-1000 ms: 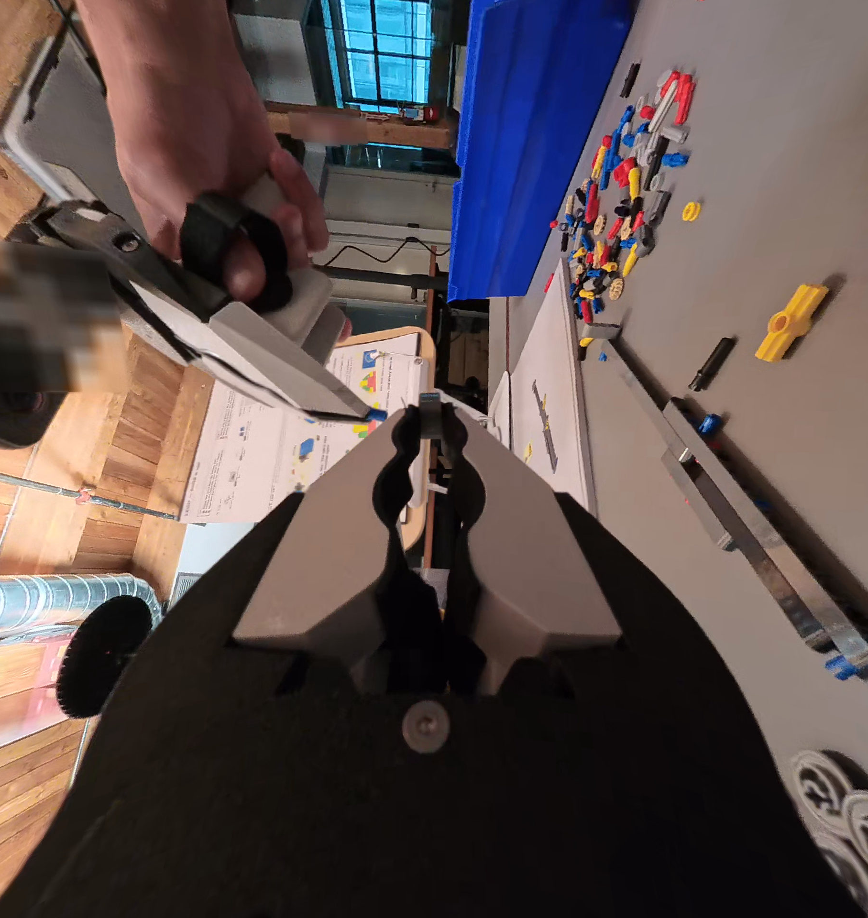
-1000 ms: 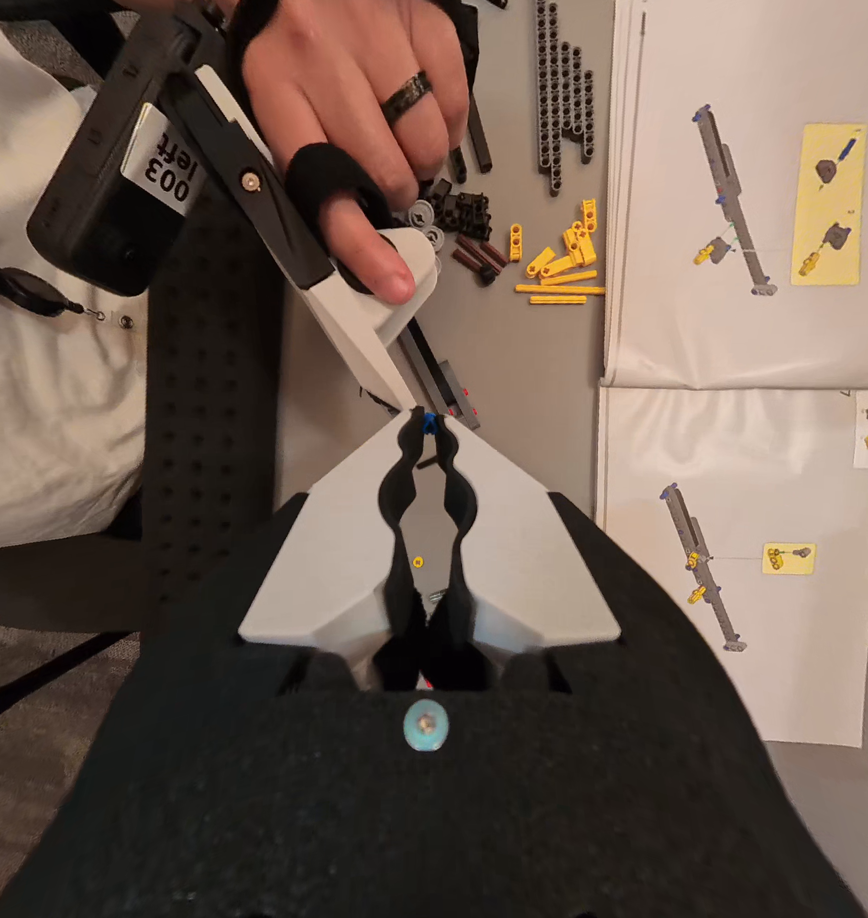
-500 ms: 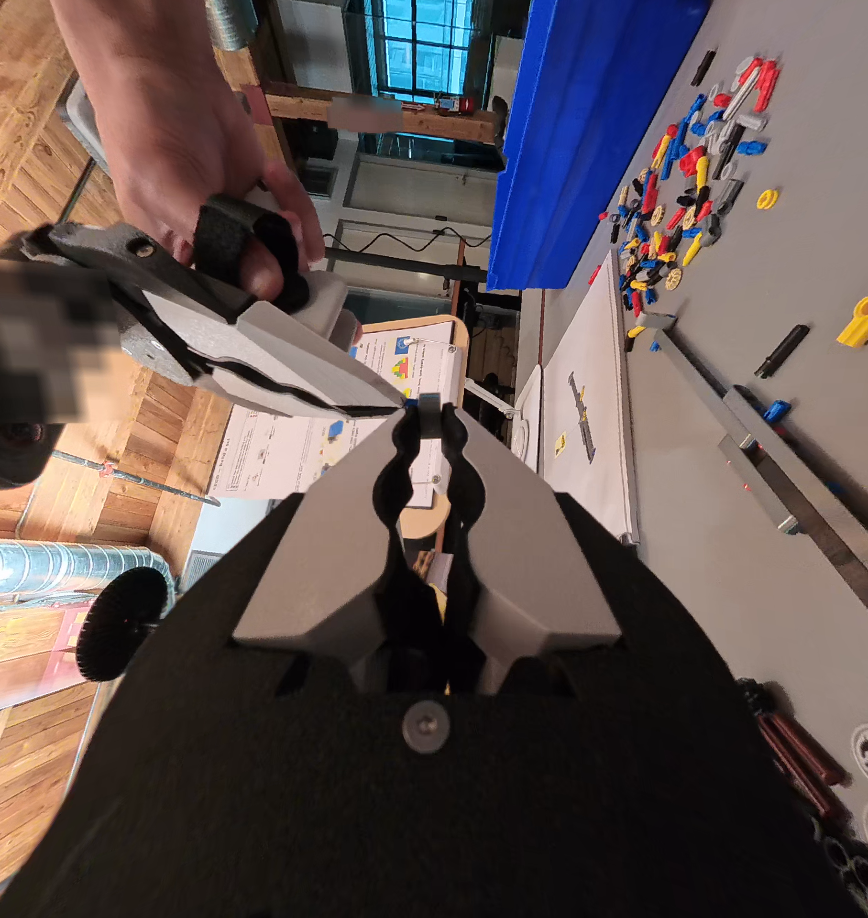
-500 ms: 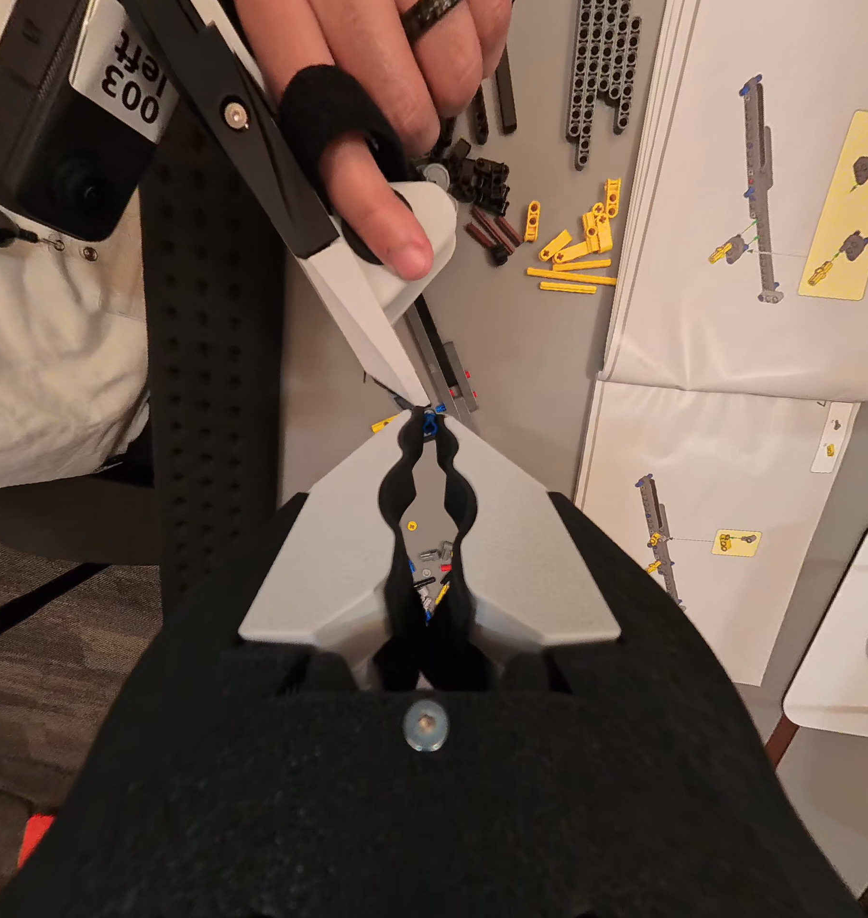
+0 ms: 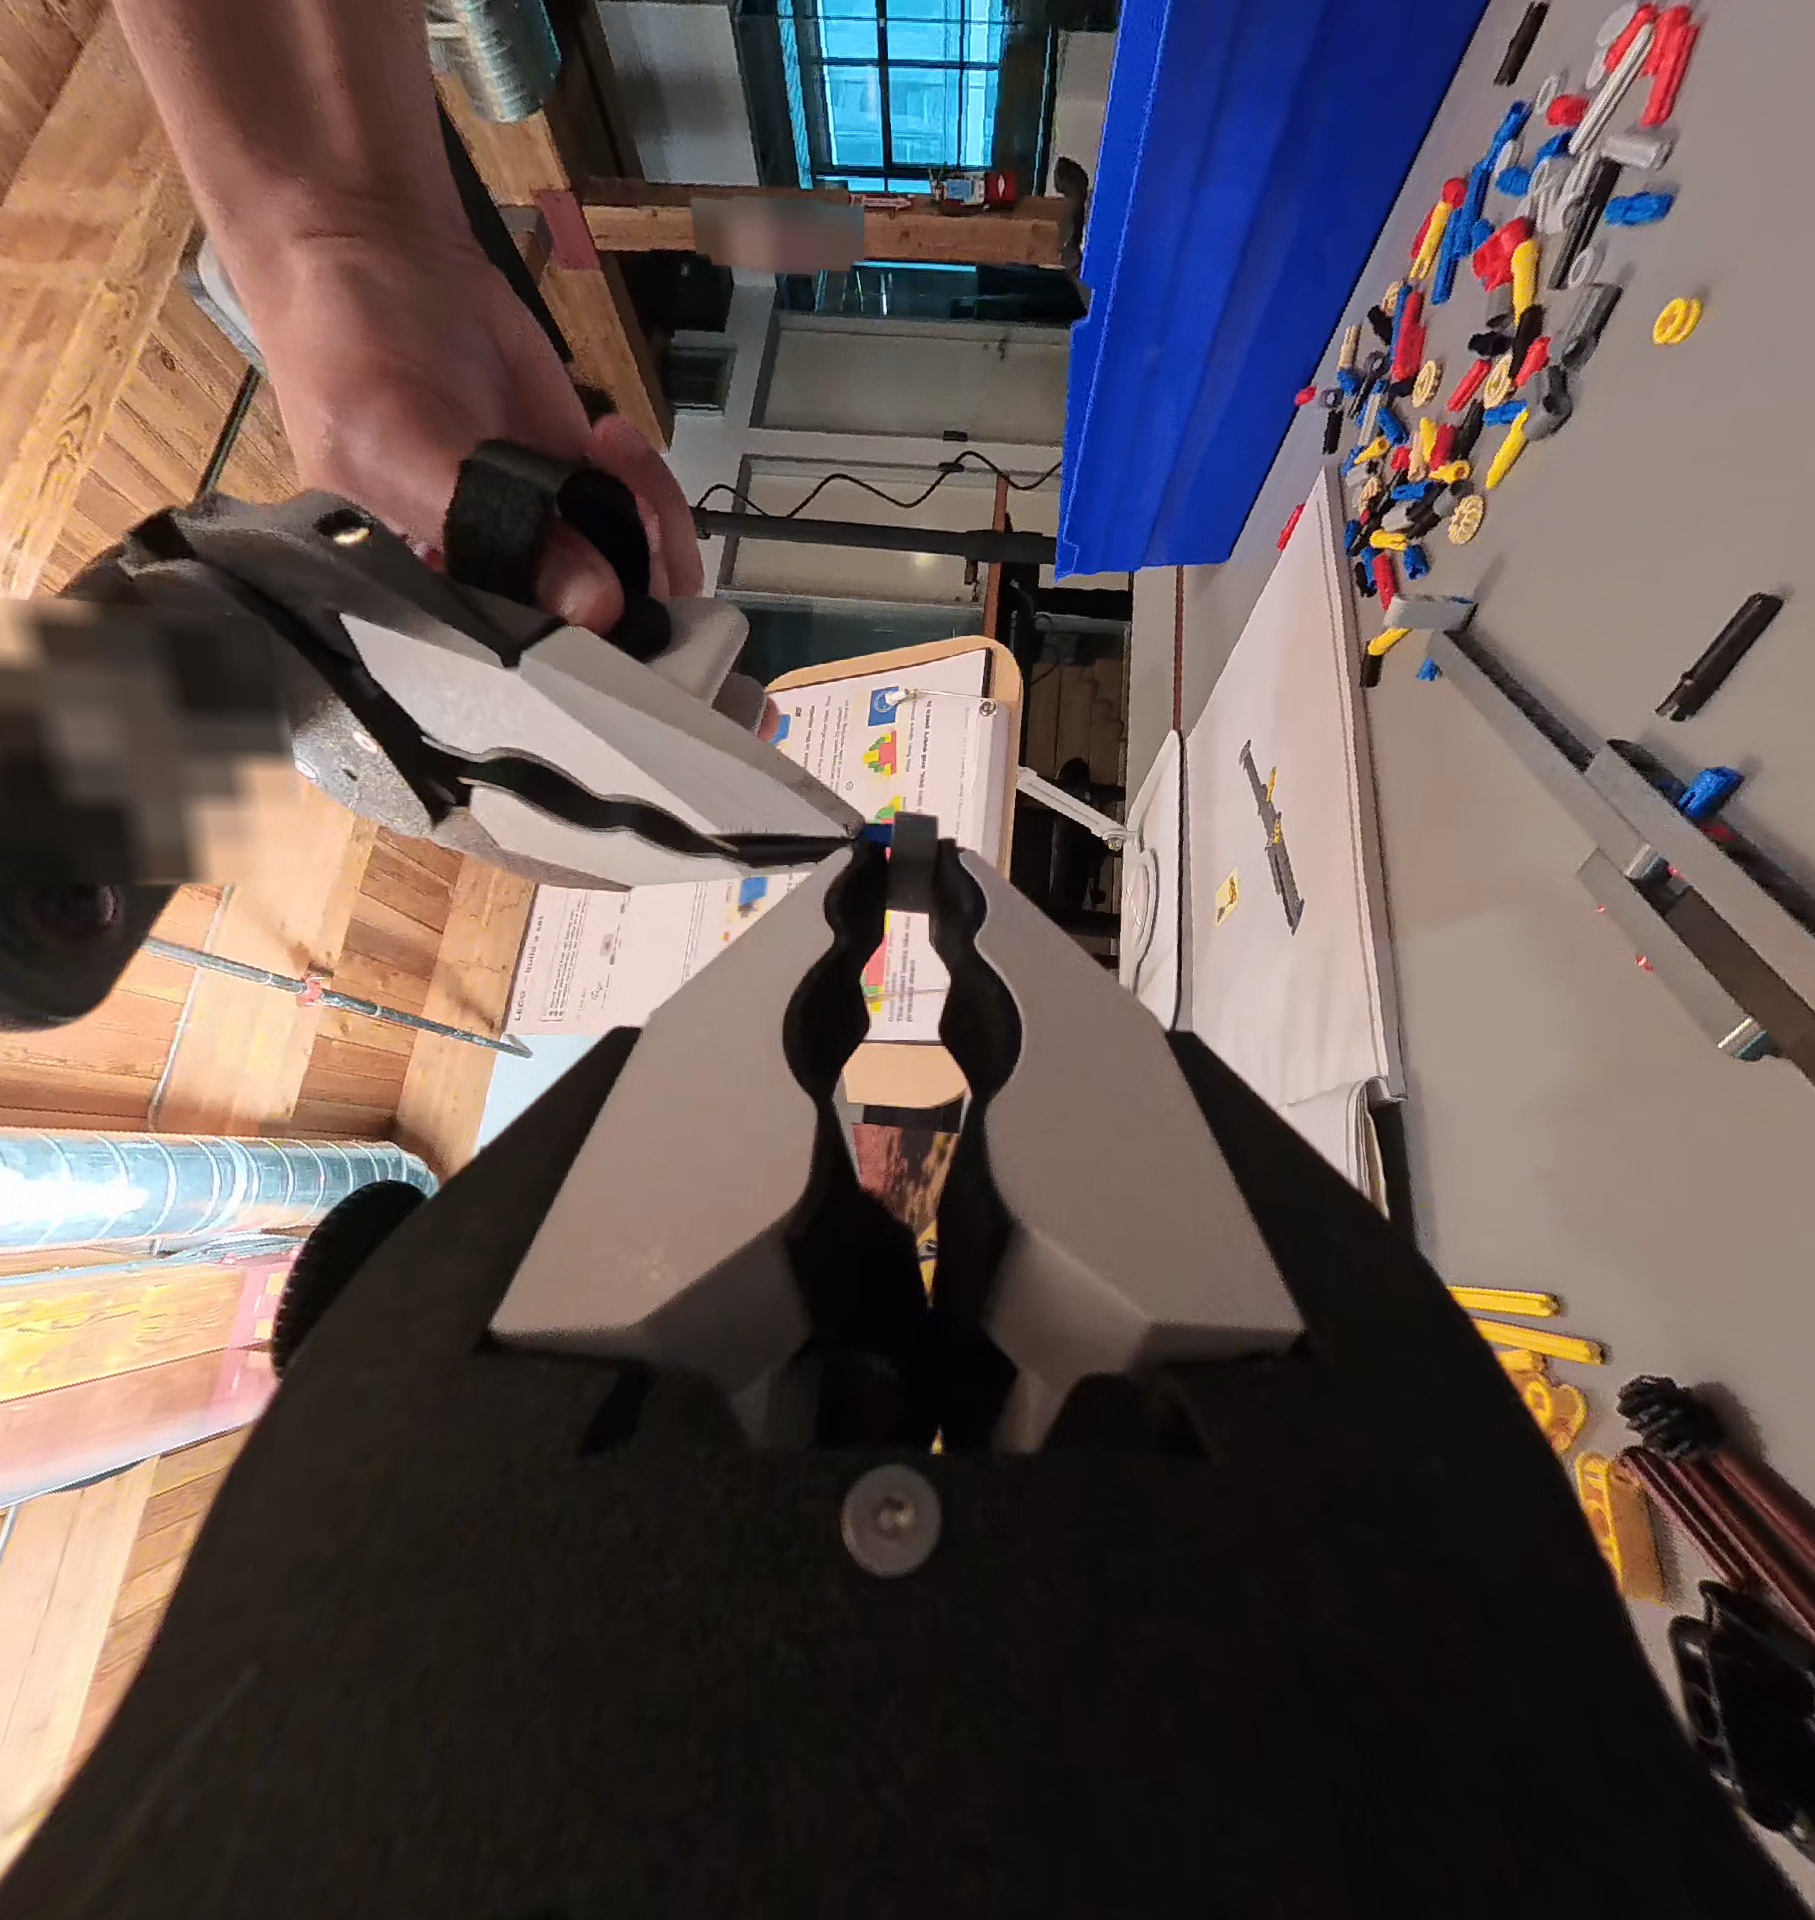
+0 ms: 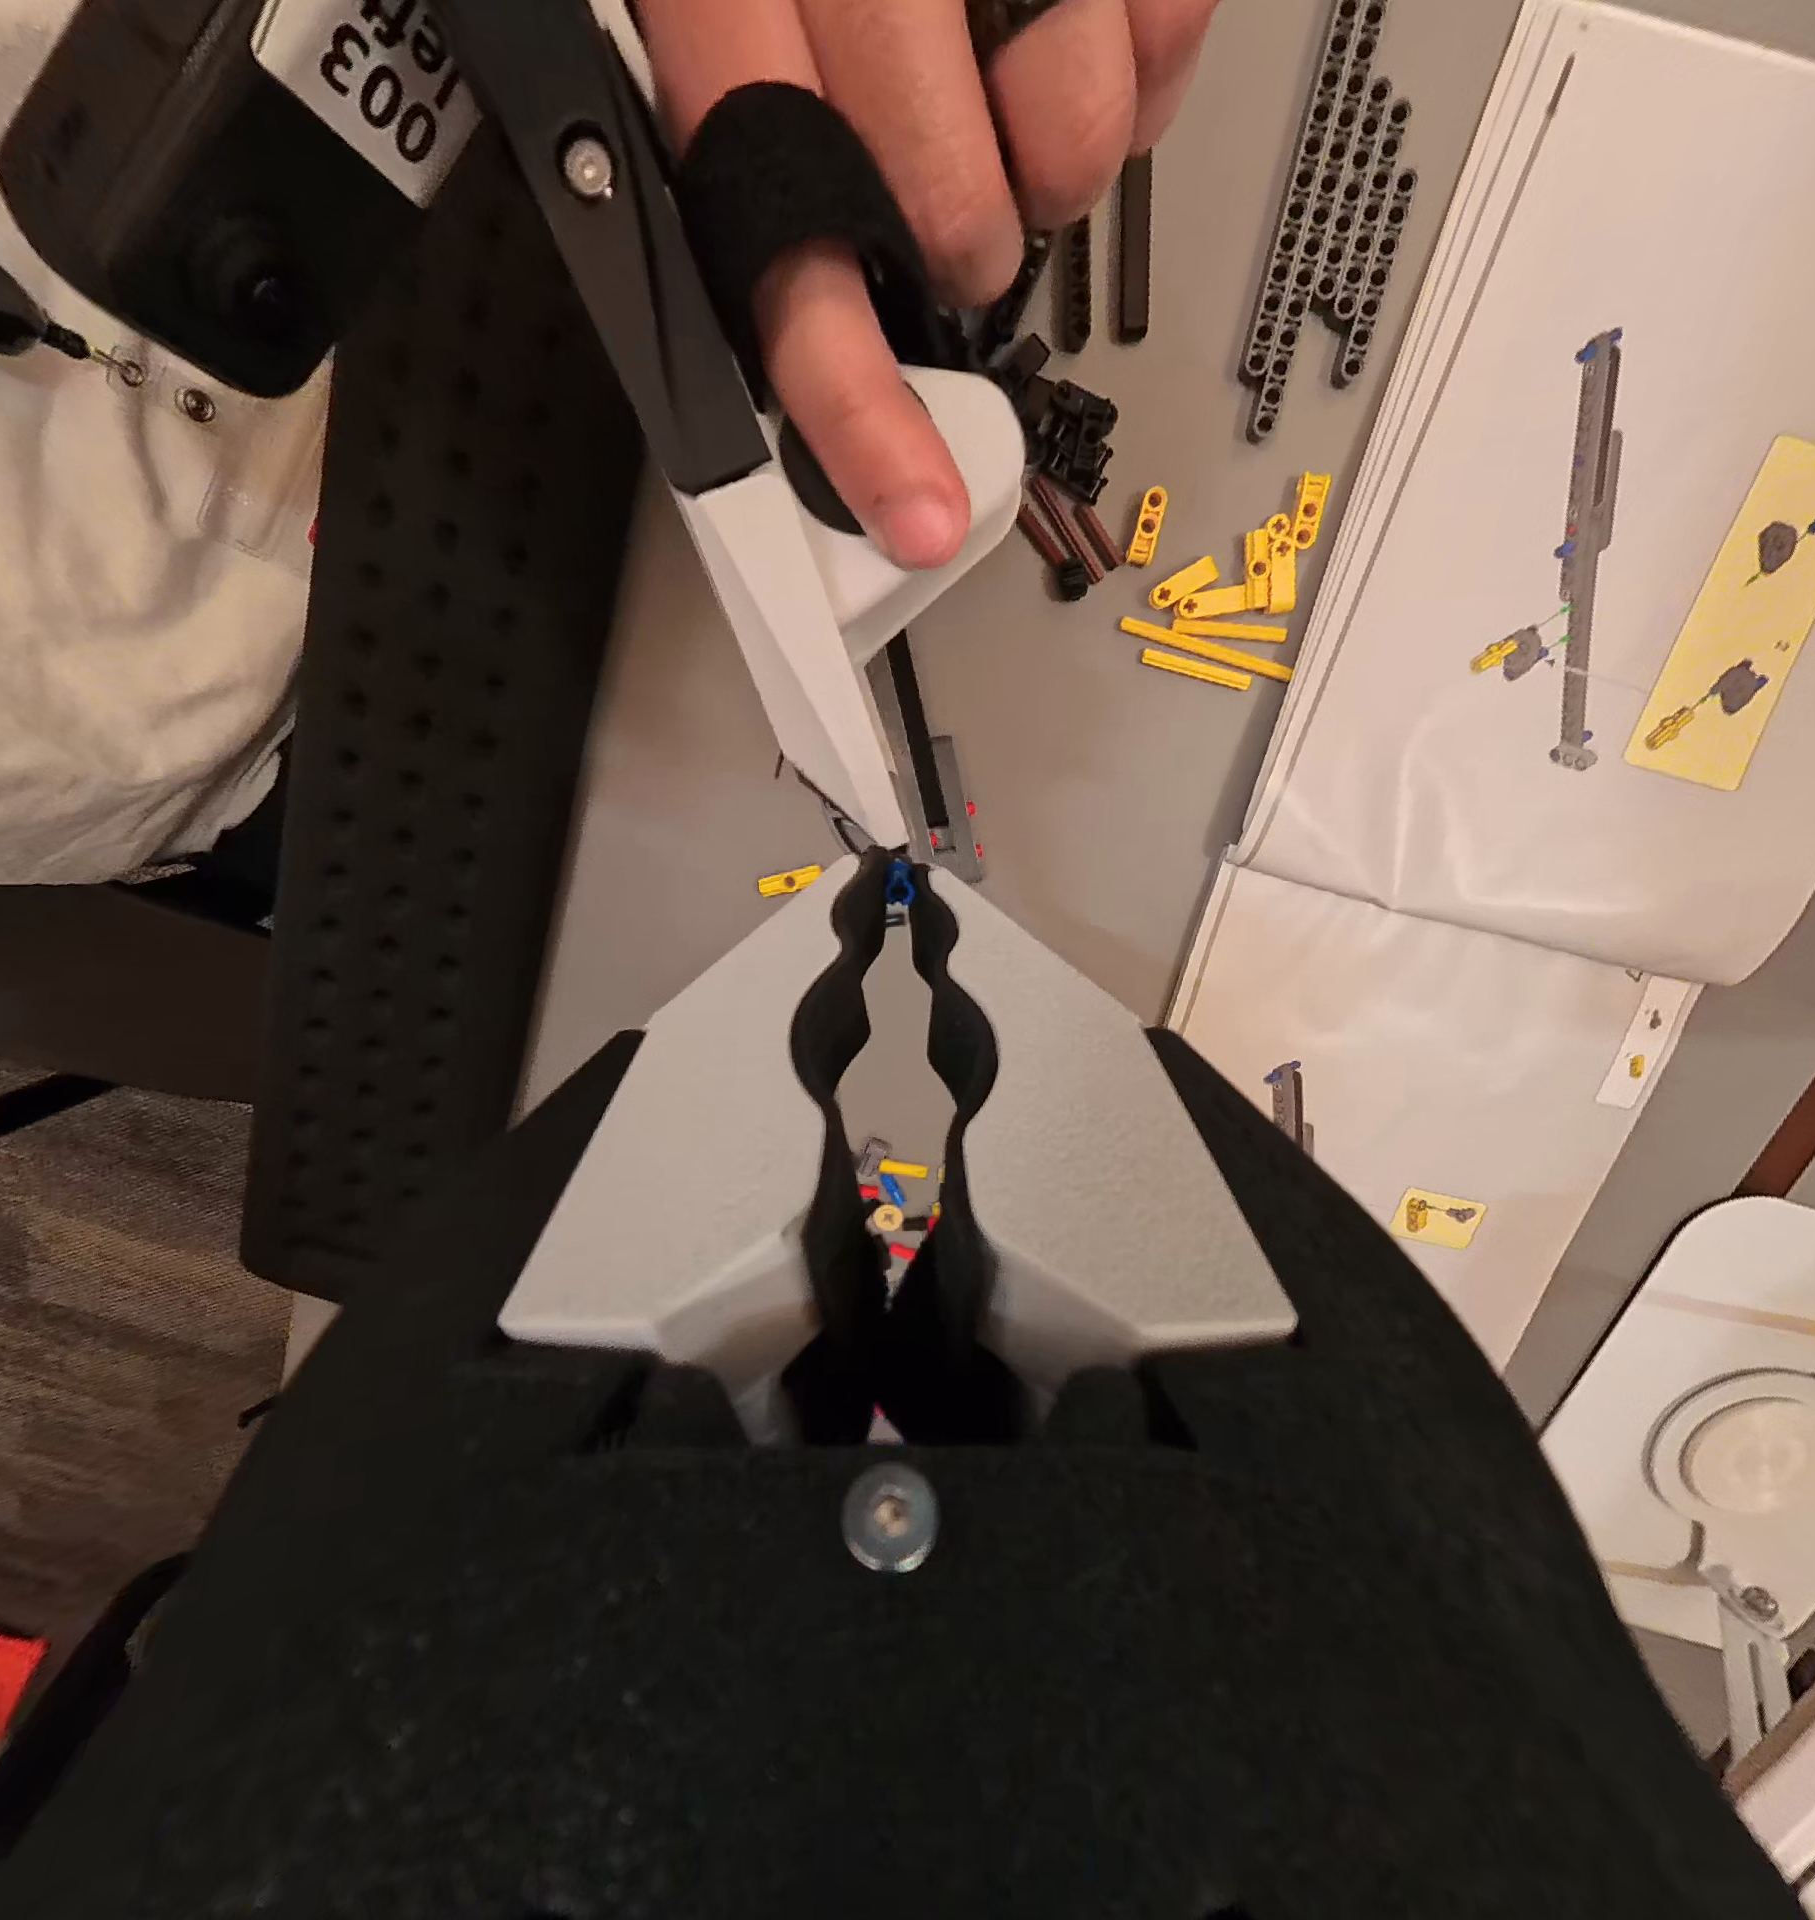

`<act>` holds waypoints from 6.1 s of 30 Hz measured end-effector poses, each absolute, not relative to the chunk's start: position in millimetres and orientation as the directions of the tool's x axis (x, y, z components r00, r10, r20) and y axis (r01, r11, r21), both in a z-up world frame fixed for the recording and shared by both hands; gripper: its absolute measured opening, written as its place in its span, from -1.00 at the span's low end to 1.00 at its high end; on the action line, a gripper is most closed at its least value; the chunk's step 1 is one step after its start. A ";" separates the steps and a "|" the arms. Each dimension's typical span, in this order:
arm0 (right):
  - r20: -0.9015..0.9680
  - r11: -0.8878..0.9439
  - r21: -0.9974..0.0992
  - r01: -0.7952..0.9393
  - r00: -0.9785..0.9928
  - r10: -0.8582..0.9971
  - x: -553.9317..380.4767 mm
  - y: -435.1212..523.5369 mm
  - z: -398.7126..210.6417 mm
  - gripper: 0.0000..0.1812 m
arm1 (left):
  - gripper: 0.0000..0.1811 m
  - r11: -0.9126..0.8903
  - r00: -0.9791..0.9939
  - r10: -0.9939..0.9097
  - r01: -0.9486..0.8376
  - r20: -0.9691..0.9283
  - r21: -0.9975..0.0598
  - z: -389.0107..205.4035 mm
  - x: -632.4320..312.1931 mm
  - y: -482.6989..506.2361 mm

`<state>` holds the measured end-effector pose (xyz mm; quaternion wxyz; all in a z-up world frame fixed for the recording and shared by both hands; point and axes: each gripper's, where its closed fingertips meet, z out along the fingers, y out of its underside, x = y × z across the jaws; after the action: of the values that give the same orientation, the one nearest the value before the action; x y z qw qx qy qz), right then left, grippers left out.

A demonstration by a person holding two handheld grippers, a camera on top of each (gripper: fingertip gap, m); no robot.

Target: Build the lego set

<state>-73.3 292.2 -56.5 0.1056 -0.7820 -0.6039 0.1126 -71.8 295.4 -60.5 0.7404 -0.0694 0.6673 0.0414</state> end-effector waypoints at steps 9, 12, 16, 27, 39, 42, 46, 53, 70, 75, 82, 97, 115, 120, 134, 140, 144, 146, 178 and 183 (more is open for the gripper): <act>-0.006 -0.122 -0.330 0.936 0.127 0.992 -76.5 289.6 -49.7 -0.96 | -0.93 0.974 0.106 -0.196 -0.098 -0.975 -0.207 -55.0 -74.1 292.1; -0.071 -0.200 -0.380 0.903 0.187 0.980 -78.4 290.6 -44.8 -0.96 | -0.93 0.957 0.106 -0.270 -0.078 -0.957 -0.279 -49.9 -75.6 292.1; -0.171 -0.294 -0.379 0.878 0.246 0.954 -77.6 287.0 -50.0 -0.96 | -0.93 0.961 0.074 -0.263 -0.070 -0.962 -0.268 -54.2 -74.8 288.8; -0.311 -0.384 -0.319 0.867 0.287 0.906 -74.2 284.9 -56.6 -0.94 | -0.92 0.909 0.000 -0.416 -0.038 -0.910 -0.415 -59.5 -71.5 286.3; 0.368 -0.097 -0.216 0.971 0.173 0.914 -67.3 305.1 -49.1 -0.51 | -0.92 0.436 -0.213 -0.871 0.079 -0.442 -0.897 -39.9 -84.8 303.7; 0.362 -0.089 -0.251 0.964 0.179 0.915 -76.0 304.7 -47.1 -0.60 | -0.93 0.423 -0.234 -0.872 0.084 -0.431 -0.902 -40.3 -85.7 301.2; 0.378 -0.073 -0.238 0.968 0.162 0.912 -78.5 306.7 -47.5 -0.66 | -0.92 0.456 -0.248 -0.852 0.079 -0.460 -0.887 -44.9 -84.5 295.0; 0.357 -0.083 -0.238 0.968 0.166 0.919 -80.9 308.3 -53.0 -0.70 | -0.92 0.452 -0.255 -0.854 0.069 -0.454 -0.889 -46.2 -83.9 294.4; 0.277 -0.210 -0.573 0.792 0.428 0.860 -74.6 332.7 -59.6 -0.66 | -0.93 0.246 -0.240 -0.942 -0.028 -0.233 -0.969 -50.2 -79.9 320.3; 0.075 -0.338 -0.827 0.450 0.683 0.726 -59.7 356.6 -70.5 -0.67 | -0.93 0.034 -0.105 -0.994 -0.234 -0.009 -0.972 -82.7 -78.3 373.7; -0.226 -0.295 -0.950 -0.100 0.874 0.430 -13.8 380.6 -86.9 -0.75 | -0.93 -0.290 0.190 -0.953 -0.339 0.237 -0.895 -120.4 -101.4 451.9; -0.149 -0.307 -0.951 -0.050 0.940 0.309 9.8 387.6 -116.0 -0.79 | -0.93 -0.412 0.226 -0.907 -0.300 0.356 -0.860 -133.7 -105.8 472.7; -0.091 -0.341 -0.939 0.039 0.929 0.358 -6.6 386.2 -127.6 -0.82 | -0.93 -0.475 0.168 -0.879 -0.236 0.446 -0.848 -122.2 -105.7 469.9; -0.102 -0.208 -0.978 0.019 0.824 0.557 -49.6 371.8 -96.6 -0.73 | -0.93 -0.635 -0.080 -0.752 -0.176 0.654 -0.752 -97.7 -98.2 439.6; 0.363 -0.069 -0.876 0.478 0.746 0.558 -91.9 362.6 -116.5 -0.64 | -0.93 -0.594 -0.320 -0.597 -0.440 0.735 -0.674 -99.1 -84.3 344.4; 0.361 0.028 -0.907 0.420 0.740 0.568 -96.7 354.1 -96.1 -0.82 | -0.93 -0.623 -0.398 -0.497 -0.455 0.771 -0.636 -87.4 -84.8 327.5; 0.366 0.025 -0.901 0.434 0.725 0.584 -97.8 351.2 -99.2 -0.84 | -0.93 -0.606 -0.411 -0.490 -0.473 0.769 -0.639 -88.2 -87.1 324.4; 0.356 0.018 -0.904 0.427 0.728 0.586 -96.9 351.4 -98.0 -0.84 | -0.91 -0.601 -0.422 -0.484 -0.476 0.767 -0.642 -86.6 -88.4 324.2; -0.172 -0.365 -0.881 0.301 0.515 0.840 -106.4 311.7 -139.6 -0.92 | -0.93 0.078 -0.522 -0.833 -0.436 0.181 -0.897 -129.2 -100.5 306.7; -0.068 -0.345 -0.884 0.317 0.641 0.764 -68.0 328.2 -136.7 -0.92 | -0.80 0.068 -0.412 -0.902 -0.426 0.127 -0.902 -127.3 -91.3 324.2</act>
<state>-68.0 328.2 -136.7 0.4564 -0.7825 -0.3454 0.2451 -91.3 324.2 -127.3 0.2465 -0.4828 0.6880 -0.4826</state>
